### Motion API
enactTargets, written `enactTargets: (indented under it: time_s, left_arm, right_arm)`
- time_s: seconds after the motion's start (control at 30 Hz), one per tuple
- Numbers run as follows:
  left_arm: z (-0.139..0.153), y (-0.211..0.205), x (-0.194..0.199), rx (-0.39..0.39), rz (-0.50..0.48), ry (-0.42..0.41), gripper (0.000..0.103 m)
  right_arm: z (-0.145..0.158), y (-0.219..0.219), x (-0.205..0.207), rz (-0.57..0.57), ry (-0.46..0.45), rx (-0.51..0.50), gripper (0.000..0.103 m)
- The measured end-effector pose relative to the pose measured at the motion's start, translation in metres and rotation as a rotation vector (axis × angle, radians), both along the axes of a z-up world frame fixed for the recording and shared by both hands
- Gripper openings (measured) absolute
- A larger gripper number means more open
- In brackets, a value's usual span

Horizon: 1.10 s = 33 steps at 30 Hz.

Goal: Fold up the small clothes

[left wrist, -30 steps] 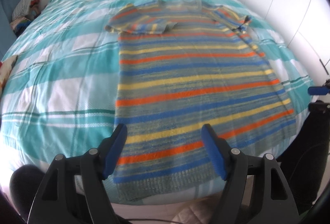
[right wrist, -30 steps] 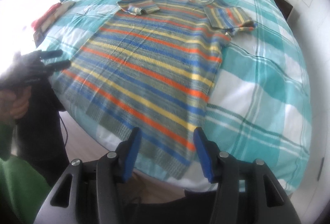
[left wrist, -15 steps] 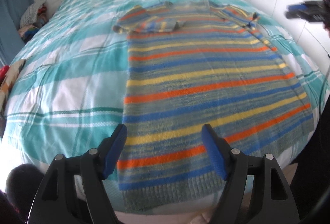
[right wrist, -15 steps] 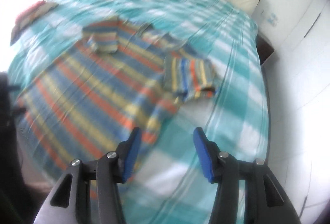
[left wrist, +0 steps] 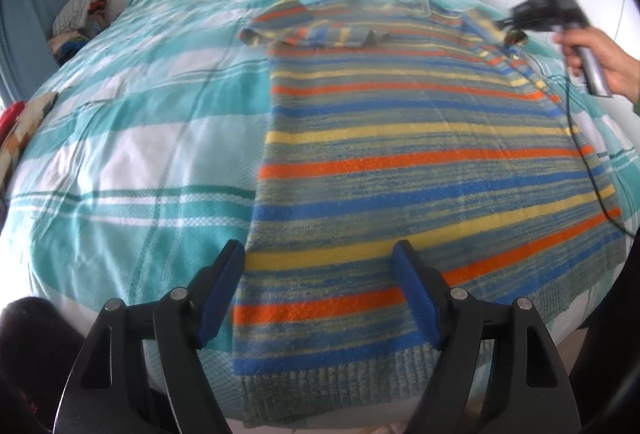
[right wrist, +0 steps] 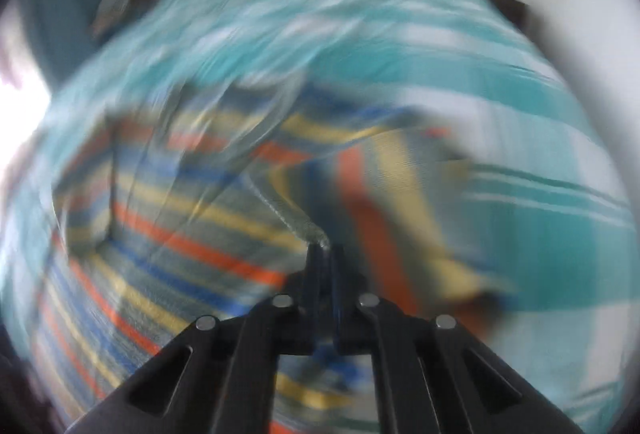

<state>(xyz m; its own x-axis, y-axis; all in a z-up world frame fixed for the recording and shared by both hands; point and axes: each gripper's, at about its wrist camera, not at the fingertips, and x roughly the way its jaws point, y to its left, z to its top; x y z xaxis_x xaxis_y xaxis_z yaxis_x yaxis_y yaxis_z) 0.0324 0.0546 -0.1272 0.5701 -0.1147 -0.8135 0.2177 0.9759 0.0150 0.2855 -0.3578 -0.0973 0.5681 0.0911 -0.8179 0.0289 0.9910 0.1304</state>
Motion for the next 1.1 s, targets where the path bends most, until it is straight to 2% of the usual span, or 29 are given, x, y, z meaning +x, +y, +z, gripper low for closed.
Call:
enactTargets:
  time_s: [0.13,0.2,0.27,0.33,0.43,0.53,0.63,0.67,0.7,0.73,0.77,0.8,0.83,1.1]
  left_arm:
    - [0.001,0.004,0.004,-0.057,0.008,0.015,0.078]
    - [0.001,0.003,0.006,-0.078,0.006,0.022,0.078]
    - [-0.001,0.002,0.008,-0.087,0.006,0.030,0.078]
    - [-0.003,-0.001,0.009,-0.087,0.002,0.035,0.078]
    - [-0.003,-0.003,0.006,-0.083,-0.006,0.031,0.079]
    - [-0.003,-0.002,0.005,-0.085,-0.004,0.031,0.079]
    - [-0.003,-0.001,0.002,-0.086,0.000,0.028,0.079]
    - [-0.003,-0.002,0.002,-0.084,0.000,0.027,0.079]
    - [-0.003,-0.002,0.002,-0.082,-0.001,0.026,0.079]
    - [-0.003,-0.003,0.002,-0.079,-0.002,0.026,0.079]
    - [-0.003,-0.003,0.002,-0.078,-0.004,0.025,0.080]
    - [-0.003,-0.004,0.002,-0.077,-0.005,0.025,0.080]
    - [-0.003,-0.004,0.002,-0.075,-0.005,0.025,0.080]
    - [-0.005,-0.005,0.002,-0.054,-0.004,0.028,0.081]
  right_arm:
    - [0.041,-0.106,-0.052,-0.254,-0.085,0.024,0.004]
    - [0.045,-0.145,-0.078,-0.351,-0.093,0.027,0.004]
    - [0.034,-0.171,-0.096,-0.412,-0.062,0.055,0.004]
    - [0.013,-0.185,-0.109,-0.444,-0.024,0.126,0.004]
    - [-0.012,-0.185,-0.123,-0.469,-0.007,0.224,0.004]
    - [-0.028,-0.182,-0.128,-0.463,-0.035,0.299,0.005]
    - [-0.037,-0.180,-0.129,-0.445,-0.058,0.375,0.021]
    - [-0.039,-0.179,-0.127,-0.441,-0.068,0.396,0.036]
    - [-0.040,-0.179,-0.127,-0.438,-0.079,0.409,0.041]
    - [-0.041,-0.179,-0.125,-0.435,-0.080,0.412,0.041]
    - [-0.043,-0.178,-0.121,-0.426,-0.067,0.412,0.039]
    - [-0.044,-0.178,-0.120,-0.426,-0.049,0.399,0.015]
    - [-0.044,-0.178,-0.119,-0.439,-0.031,0.366,0.004]
    - [-0.037,-0.176,-0.128,-0.505,-0.009,0.204,0.003]
